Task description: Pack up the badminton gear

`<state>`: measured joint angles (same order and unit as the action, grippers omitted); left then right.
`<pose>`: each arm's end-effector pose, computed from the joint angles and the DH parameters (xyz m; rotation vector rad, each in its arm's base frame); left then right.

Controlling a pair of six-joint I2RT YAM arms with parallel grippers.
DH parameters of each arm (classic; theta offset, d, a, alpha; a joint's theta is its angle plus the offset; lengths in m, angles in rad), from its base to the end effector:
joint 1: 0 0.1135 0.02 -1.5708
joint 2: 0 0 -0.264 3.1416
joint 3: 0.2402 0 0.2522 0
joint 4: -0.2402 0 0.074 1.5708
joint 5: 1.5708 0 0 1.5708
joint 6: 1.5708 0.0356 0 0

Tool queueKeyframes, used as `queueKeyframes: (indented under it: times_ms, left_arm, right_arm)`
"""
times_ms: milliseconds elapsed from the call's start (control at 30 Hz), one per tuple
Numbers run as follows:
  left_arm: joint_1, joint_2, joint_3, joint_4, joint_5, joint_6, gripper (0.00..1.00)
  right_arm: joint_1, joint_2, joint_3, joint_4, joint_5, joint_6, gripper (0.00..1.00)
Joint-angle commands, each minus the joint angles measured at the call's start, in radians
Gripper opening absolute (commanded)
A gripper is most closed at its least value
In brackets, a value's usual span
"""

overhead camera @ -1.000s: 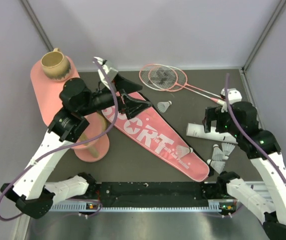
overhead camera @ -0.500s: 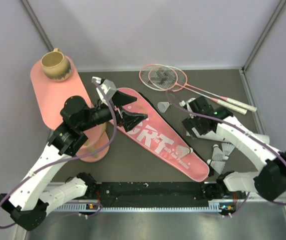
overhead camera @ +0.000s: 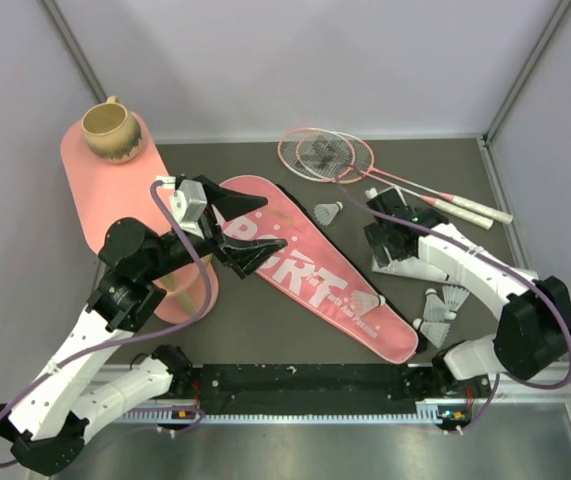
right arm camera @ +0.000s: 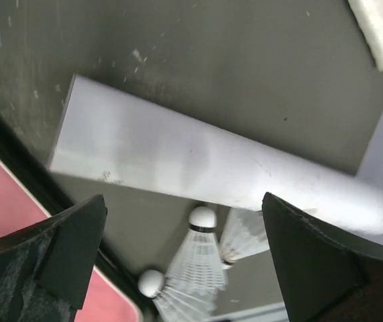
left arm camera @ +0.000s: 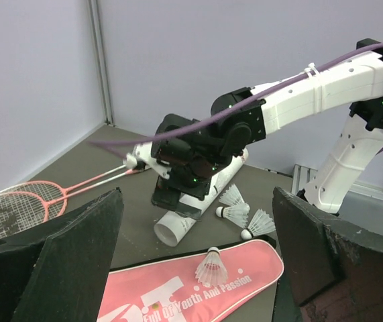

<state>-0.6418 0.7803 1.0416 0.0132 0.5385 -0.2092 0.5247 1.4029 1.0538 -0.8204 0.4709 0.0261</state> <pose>0.1126 -0.1069 0.4488 0.7592 1.1957 -1.0599 0.2399 0.1202 0.2491 -0.5178 2.5472 -0.4558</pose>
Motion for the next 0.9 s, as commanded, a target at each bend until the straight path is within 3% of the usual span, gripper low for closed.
queueKeyframes:
  times_ms: [0,200,400,700,867]
  left_arm:
    - [-0.028,-0.006,-0.012,0.070,-0.015,-0.006,0.96]
    - [-0.062,-0.015,-0.015,0.054,-0.048,0.014,0.95]
    - [-0.070,-0.016,-0.020,0.053,-0.061,0.022,0.95]
    - [-0.079,0.019,-0.041,0.091,-0.037,-0.010,0.95]
    - [-0.079,0.036,-0.038,0.094,-0.005,-0.030,0.95]
  right_arm:
    - [-0.087,-0.103,0.006,0.041,0.097,0.412,0.99]
    - [-0.441,-0.168,0.014,-0.146,-0.101,0.849,0.98]
    - [-0.656,-0.300,-0.084,-0.141,-0.074,0.974,0.99]
    - [-1.033,-0.312,-0.207,0.002,-0.240,0.959,0.99]
    - [-1.086,-0.236,-0.239,0.119,-0.308,0.939,0.99]
